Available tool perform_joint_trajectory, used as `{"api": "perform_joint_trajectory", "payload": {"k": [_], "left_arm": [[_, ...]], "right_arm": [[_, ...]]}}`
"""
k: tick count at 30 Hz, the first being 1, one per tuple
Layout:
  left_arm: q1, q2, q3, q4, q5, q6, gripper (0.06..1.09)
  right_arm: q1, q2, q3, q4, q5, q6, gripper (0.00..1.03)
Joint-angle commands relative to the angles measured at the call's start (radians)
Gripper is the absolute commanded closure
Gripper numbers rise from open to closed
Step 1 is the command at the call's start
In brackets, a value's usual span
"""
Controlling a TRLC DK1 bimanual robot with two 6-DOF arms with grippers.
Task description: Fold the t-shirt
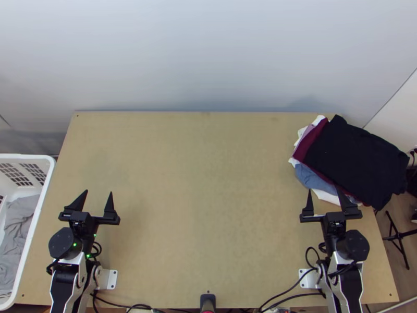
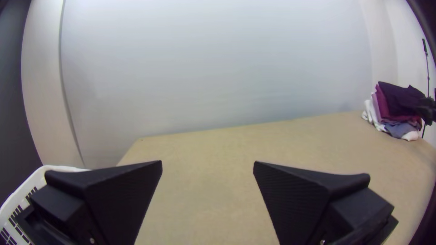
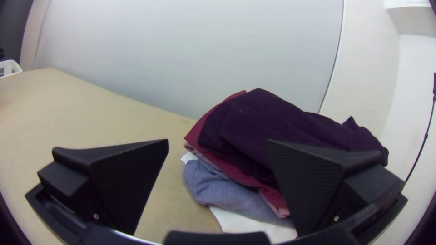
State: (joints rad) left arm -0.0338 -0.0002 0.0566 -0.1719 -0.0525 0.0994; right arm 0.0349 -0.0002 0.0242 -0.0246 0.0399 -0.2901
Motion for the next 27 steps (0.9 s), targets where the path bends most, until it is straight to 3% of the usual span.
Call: {"api": "perform_joint_trajectory", "payload": {"k": [1,21,27], "left_arm": [[0.0,0.0,0.0,0.0,0.0,0.0,0.1],[-0.018,0.0,0.0,0.0,0.003,-0.001,0.1],[-0.018,0.0,0.0,0.0,0.003,-0.024,0.1]], "right_arm": [[0.0,0.0,0.0,0.0,0.0,0.0,0.04],[0.036,0.0,0.0,0.0,-0.008,0.003,0.04],[0.126,-0.001,0.0,0.0,-0.009,0.011,0.04]]}}
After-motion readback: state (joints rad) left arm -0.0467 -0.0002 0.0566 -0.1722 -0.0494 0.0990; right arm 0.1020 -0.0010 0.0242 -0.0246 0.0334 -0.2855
